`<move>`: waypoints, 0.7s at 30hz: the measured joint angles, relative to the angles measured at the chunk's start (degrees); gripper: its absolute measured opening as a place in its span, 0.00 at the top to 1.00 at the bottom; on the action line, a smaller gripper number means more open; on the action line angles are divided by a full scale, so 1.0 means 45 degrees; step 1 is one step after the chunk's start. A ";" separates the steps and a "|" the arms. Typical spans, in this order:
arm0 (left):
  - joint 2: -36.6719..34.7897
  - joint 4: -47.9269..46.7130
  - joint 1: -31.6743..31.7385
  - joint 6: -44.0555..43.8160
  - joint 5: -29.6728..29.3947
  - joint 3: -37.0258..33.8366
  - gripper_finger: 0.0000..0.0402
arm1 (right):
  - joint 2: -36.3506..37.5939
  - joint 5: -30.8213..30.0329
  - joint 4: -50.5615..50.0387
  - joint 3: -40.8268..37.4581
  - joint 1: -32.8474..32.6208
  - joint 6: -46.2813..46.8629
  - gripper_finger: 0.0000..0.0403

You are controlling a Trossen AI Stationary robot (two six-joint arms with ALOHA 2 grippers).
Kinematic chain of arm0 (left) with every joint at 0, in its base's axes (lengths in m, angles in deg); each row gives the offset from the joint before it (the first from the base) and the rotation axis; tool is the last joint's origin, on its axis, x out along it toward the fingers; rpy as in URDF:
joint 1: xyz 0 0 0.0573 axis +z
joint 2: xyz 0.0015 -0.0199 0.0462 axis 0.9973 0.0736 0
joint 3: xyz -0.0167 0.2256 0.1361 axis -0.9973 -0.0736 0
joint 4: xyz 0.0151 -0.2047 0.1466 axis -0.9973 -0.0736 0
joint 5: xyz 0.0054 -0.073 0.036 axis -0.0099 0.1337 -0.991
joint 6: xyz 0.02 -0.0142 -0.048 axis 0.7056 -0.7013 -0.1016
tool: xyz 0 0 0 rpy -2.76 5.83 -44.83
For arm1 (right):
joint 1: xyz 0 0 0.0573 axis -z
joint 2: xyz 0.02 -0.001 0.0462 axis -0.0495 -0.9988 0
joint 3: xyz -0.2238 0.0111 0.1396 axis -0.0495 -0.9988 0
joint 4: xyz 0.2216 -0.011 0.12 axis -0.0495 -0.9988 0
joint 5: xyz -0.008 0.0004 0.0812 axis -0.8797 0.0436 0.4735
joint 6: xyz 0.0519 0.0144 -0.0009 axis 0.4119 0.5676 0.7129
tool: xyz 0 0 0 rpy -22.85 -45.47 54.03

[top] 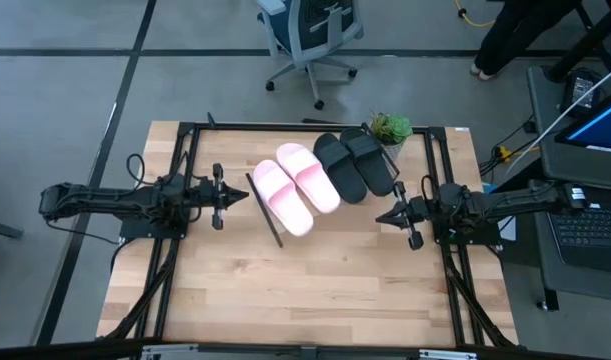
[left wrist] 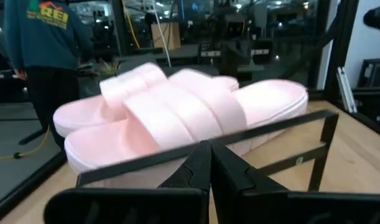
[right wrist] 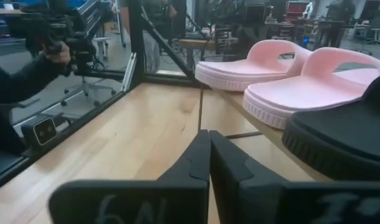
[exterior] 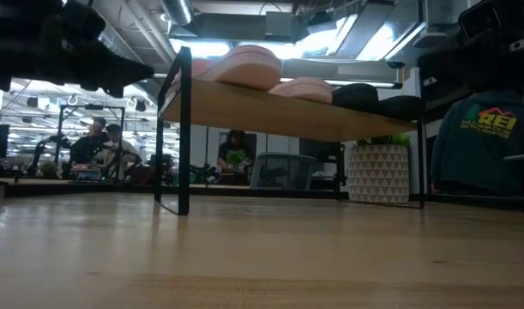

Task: Pick and place slides into the shelf
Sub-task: Return to Home Position

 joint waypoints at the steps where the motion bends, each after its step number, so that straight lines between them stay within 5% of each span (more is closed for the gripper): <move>1: 0.0009 -0.0004 0.0031 0.0005 0.0000 -0.0045 1.00 | 0.0000 0.0055 -0.0044 0.0000 0.0049 -0.0032 0.99; 11: -0.1045 -0.1593 0.0345 0.0100 0.0582 -0.0061 1.00 | 0.1597 0.2598 -0.1855 -0.0036 0.1499 0.0206 0.99; 21: -0.1701 -0.1430 0.0355 -0.0070 0.1226 -0.0575 1.00 | 0.3509 0.3229 -0.2556 -0.0840 0.1996 0.0344 0.99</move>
